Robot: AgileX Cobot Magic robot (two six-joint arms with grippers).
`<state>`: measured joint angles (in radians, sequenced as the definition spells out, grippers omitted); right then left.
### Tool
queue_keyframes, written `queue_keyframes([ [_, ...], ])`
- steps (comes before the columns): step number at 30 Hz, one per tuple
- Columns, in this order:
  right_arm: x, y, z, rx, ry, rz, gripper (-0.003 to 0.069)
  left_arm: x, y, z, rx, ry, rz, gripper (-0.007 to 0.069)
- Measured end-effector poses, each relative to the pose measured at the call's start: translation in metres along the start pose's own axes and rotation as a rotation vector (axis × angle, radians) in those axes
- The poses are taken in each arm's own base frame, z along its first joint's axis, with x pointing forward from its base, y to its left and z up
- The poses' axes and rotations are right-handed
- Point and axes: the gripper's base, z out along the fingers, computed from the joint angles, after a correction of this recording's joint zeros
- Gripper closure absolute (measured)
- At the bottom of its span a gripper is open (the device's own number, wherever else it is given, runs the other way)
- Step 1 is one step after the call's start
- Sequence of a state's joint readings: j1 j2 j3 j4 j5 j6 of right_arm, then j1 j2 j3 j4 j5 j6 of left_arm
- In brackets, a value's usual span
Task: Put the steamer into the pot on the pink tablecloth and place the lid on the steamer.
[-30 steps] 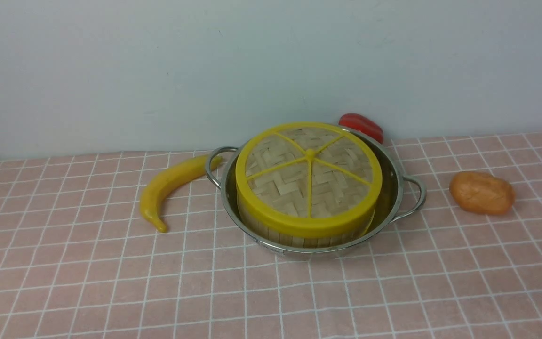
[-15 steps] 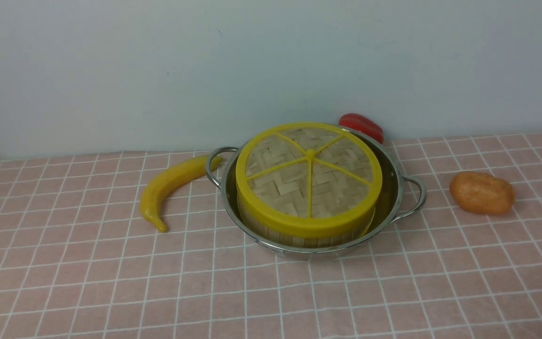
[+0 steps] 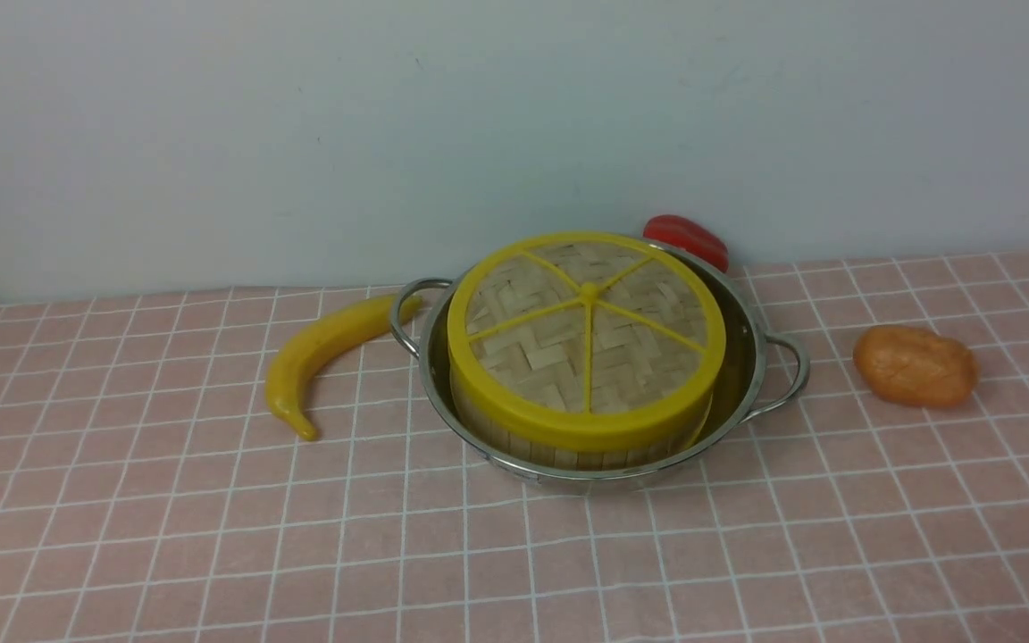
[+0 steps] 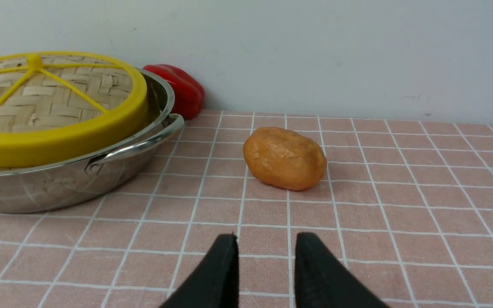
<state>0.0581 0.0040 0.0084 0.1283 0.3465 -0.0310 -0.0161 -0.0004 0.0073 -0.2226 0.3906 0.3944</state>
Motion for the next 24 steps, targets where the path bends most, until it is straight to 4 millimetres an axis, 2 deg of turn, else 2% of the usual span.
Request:
queue_keyframes([
  [24, 0.0, 0.0, 0.0, 0.0, 0.0, 0.0, 0.0419, 0.0, 0.0, 0.0, 0.0, 0.0, 0.0, 0.0382],
])
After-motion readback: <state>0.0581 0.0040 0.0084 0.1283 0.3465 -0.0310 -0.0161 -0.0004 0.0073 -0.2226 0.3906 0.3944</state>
